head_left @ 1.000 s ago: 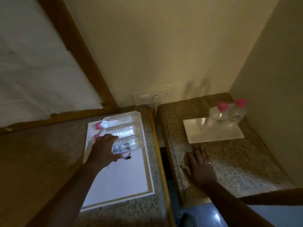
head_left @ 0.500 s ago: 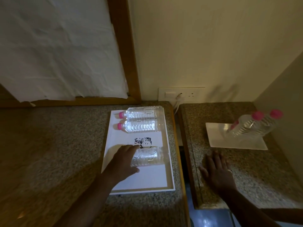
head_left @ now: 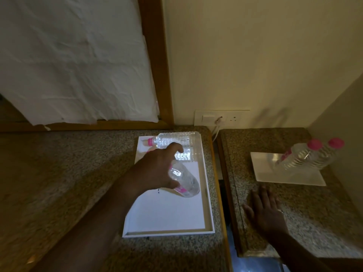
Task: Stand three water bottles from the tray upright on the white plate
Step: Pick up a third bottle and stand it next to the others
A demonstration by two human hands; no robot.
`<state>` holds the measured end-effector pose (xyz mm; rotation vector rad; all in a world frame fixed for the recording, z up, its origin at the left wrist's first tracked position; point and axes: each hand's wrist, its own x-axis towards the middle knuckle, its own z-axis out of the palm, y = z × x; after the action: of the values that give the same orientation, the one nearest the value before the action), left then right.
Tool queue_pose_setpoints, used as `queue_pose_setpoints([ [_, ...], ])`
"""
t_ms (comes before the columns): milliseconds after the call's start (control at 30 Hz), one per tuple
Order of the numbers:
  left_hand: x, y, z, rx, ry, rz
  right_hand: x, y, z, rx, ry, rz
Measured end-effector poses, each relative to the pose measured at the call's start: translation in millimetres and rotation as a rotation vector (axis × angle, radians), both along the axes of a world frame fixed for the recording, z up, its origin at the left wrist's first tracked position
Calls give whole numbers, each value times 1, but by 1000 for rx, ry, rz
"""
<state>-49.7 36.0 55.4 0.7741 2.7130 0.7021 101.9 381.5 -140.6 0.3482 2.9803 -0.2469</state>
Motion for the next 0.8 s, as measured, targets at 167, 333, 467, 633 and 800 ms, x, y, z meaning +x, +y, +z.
queue_pose_setpoints([
  [167,8,30,-13,220,-73,2,0,1,-3,0,-2,-13],
  [333,16,37,-31,400,-182,119,1,1,-3,-23,20,-21],
  [467,25,39,-40,422,-254,201,2,1,-3,-48,26,-14],
  [633,14,50,-31,356,-194,225,3,7,-2,-108,42,-35],
  [800,0,84,-4,378,-124,167,16,30,-5,-135,62,-122],
])
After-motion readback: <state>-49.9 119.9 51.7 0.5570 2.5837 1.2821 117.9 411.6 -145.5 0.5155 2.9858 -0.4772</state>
